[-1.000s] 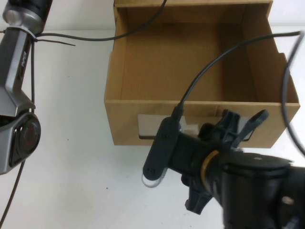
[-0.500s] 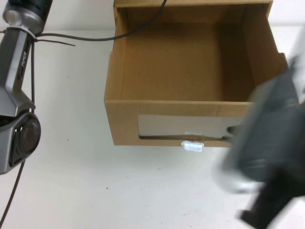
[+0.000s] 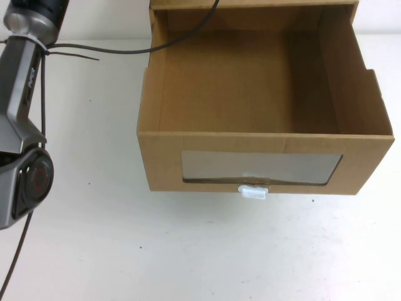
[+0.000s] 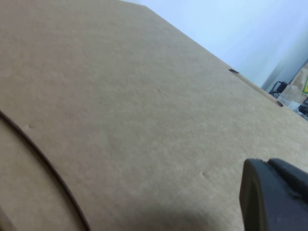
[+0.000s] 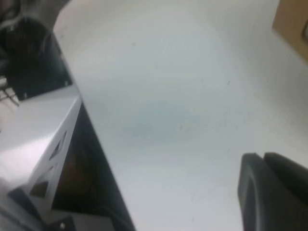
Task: Open the shoe box
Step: 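Pull the top drawer of the cardboard box fully open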
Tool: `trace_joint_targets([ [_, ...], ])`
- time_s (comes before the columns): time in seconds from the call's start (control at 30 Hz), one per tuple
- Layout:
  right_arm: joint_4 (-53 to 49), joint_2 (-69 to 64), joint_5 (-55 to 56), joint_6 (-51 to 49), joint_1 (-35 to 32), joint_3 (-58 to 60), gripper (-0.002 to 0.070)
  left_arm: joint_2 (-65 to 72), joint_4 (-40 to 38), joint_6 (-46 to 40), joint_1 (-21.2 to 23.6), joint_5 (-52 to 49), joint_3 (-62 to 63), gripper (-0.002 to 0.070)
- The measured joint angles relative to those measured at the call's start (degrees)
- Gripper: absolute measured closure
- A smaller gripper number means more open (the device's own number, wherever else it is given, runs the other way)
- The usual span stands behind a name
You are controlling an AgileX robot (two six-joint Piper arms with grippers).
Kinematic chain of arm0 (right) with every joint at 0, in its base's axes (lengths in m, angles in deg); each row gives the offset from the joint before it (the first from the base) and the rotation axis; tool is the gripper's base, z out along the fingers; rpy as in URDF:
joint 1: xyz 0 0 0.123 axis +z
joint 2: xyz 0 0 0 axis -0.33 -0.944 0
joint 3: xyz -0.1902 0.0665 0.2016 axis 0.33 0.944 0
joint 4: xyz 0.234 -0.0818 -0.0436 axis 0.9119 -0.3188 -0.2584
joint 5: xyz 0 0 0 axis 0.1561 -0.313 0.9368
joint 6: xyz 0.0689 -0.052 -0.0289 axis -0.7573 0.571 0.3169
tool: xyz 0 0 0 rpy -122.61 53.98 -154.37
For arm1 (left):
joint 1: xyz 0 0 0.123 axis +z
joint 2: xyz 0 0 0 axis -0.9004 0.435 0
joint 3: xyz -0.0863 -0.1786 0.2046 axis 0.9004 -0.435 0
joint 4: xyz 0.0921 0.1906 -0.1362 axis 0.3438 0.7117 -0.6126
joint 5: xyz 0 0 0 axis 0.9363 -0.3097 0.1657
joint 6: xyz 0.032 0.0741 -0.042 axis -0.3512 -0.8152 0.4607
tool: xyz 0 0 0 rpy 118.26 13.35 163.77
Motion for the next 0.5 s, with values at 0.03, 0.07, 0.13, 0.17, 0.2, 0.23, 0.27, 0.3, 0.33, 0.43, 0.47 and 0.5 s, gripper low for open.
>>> trace_joint_targets([
  [0.03, 0.5, 0.7, 0.3, 0.1, 0.0, 1.5, 0.0694, 0.0, 0.0, 0.0, 0.0, 0.0, 0.0, 0.0681],
  [0.07, 1.1, 1.5, 1.0, 0.1, 0.0, 3.1, 0.0694, 0.0, 0.0, 0.0, 0.0, 0.0, 0.0, 0.0681],
  [0.13, 2.3, 3.1, 3.9, 0.2, 0.0, 6.0, 0.0694, 0.0, 0.0, 0.0, 0.0, 0.0, 0.0, 0.0681],
  [0.17, 2.7, 4.2, 6.1, 0.2, 0.0, 7.7, 0.0694, 0.0, 0.0, 0.0, 0.0, 0.0, 0.0, 0.0681],
  [0.2, 2.7, 5.0, 8.5, 0.1, 0.0, 9.4, 0.0694, 0.0, 0.0, 0.0, 0.0, 0.0, 0.0, 0.0681],
  [0.23, 2.3, 6.1, 11.0, -0.7, 0.0, 11.3, 0.0694, 0.0, 0.0, 0.0, 0.0, 0.0, 0.0, 0.0681],
  [0.27, 1.3, 7.3, 13.5, -2.4, 0.0, 13.2, 0.0694, 0.0, 0.0, 0.0, 0.0, 0.0, 0.0, 0.0681],
  [0.3, 0.4, 8.4, 15.2, -4.6, -0.5, 14.8, 0.0694, 0.0, 0.0, 0.0, 0.0, 0.0, 0.0, 0.0681],
  [0.33, -0.6, 9.7, 17.4, -6.8, -2.0, 16.6, 0.0694, 0.0, 0.0, 0.0, 0.0, 0.0, 0.0, 0.0681],
  [0.43, -2.0, 13.9, 22.2, -10.0, -11.8, 21.3, 0.0694, 0.0, 0.0, 0.0, 0.0, 0.0, 0.0, 0.0681],
  [0.47, -2.5, 15.4, 23.3, -10.5, -16.2, 22.7, 0.0694, 0.0, 0.0, 0.0, 0.0, 0.0, 0.0, 0.0681],
  [0.5, -2.6, 16.7, 23.9, -10.7, -19.9, 24.1, 0.0694, 0.0, 0.0, 0.0, 0.0, 0.0, 0.0, 0.0681],
])
